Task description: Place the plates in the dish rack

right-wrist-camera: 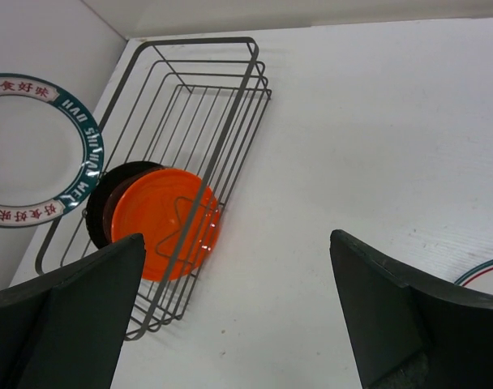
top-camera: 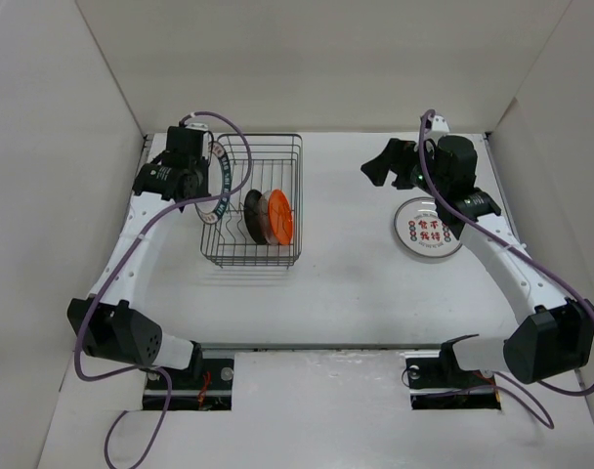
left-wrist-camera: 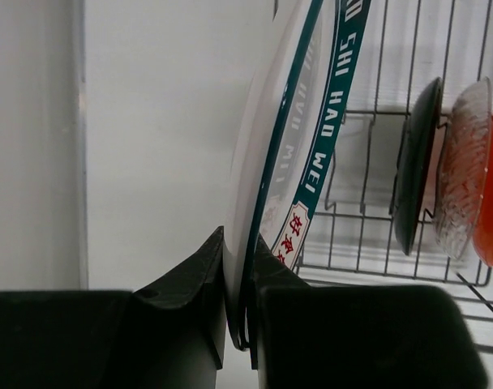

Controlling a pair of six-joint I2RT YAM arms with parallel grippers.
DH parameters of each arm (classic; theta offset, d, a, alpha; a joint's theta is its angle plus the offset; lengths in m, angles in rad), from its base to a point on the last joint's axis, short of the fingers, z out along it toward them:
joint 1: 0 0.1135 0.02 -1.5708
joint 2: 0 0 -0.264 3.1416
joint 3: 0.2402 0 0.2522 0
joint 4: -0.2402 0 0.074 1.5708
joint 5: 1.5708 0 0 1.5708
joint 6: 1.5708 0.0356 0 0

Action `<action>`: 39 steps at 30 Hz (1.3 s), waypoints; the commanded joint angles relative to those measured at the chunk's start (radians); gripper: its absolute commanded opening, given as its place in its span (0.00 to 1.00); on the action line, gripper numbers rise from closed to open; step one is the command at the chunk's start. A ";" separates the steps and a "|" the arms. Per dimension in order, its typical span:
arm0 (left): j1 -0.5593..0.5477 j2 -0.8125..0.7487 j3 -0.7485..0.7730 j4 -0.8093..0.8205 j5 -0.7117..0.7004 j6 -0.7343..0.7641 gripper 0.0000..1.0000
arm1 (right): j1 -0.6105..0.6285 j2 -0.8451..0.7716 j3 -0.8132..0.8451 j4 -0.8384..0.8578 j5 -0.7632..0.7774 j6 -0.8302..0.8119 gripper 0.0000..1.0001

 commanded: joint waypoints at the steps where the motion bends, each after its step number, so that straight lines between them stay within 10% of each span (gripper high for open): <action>1: 0.003 -0.033 0.054 -0.010 0.073 -0.063 0.00 | 0.010 -0.004 -0.007 0.001 0.017 -0.028 1.00; 39: 0.003 0.022 -0.025 -0.021 0.065 -0.141 0.00 | -0.018 -0.023 -0.007 -0.008 -0.014 -0.038 1.00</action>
